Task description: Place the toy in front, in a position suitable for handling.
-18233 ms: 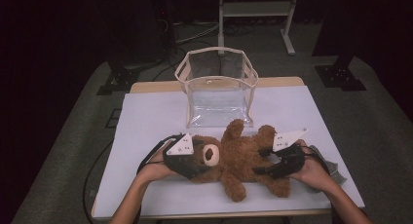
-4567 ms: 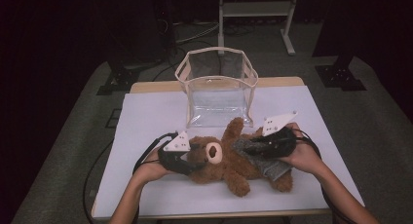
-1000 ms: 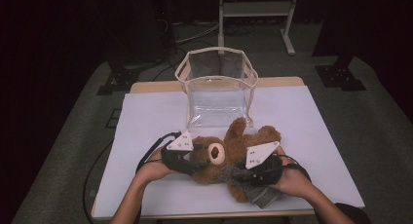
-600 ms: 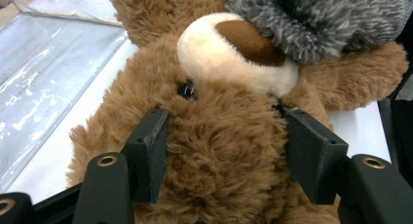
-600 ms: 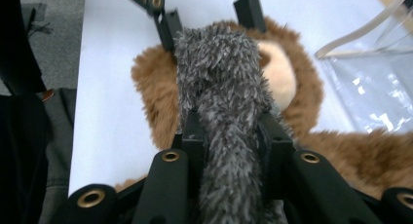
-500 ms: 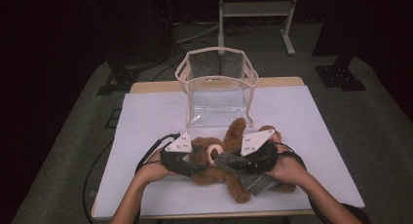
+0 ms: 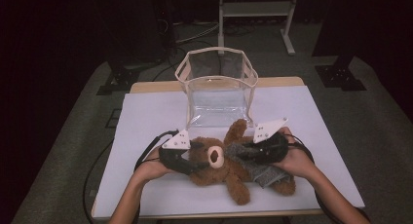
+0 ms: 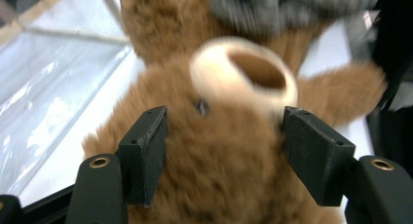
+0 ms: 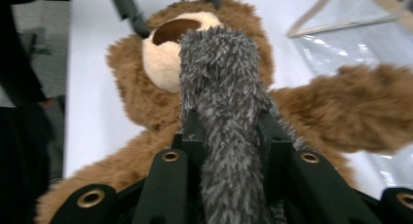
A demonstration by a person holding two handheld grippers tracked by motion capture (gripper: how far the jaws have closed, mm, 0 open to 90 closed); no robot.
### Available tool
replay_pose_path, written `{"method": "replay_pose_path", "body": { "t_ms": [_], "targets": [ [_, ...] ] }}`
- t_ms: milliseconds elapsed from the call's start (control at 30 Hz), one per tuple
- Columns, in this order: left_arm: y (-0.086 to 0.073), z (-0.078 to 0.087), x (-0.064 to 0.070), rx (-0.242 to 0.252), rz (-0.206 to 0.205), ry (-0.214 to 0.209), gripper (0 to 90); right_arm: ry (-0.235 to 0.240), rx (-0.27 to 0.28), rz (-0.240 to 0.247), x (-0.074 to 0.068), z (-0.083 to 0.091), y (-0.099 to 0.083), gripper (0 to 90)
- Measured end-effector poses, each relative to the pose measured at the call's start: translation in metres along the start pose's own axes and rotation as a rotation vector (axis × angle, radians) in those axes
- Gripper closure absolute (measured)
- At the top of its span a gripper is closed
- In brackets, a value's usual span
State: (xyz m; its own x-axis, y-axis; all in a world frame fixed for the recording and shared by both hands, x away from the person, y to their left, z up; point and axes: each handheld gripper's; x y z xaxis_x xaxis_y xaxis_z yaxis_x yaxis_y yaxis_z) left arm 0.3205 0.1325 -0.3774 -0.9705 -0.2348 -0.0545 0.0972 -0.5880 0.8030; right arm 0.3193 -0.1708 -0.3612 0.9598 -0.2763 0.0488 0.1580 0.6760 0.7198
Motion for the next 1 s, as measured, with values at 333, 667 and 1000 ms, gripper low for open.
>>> {"method": "replay_pose_path", "body": {
  "t_ms": [333, 667, 1000],
  "targets": [
    [0.001, -0.008, 0.006, -0.017, -0.006, -0.072, 38.9, 0.023, -0.023, 0.063, -0.010, 0.003, 0.020, 69.4],
    [0.000, -0.008, 0.009, -0.023, -0.017, -0.070, 39.2, 0.014, -0.081, 0.053, 0.013, -0.001, 0.021, 69.5],
    [0.019, 0.008, 0.007, -0.001, -0.048, -0.007, 41.5, 0.070, -0.060, -0.002, 0.002, 0.019, -0.009, 70.9]
  ]
}}
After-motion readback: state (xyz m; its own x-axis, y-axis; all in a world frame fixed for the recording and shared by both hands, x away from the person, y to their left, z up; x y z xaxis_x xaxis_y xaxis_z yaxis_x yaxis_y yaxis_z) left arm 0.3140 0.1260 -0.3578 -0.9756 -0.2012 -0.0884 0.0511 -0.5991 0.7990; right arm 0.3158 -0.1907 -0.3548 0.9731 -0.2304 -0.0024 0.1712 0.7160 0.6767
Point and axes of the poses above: each handheld gripper's, and its own axes: z roughly backward along the jaws, y roughly out of its top, x roughly to its right, and after that the axes turned 3 degrees about -x, right-handed
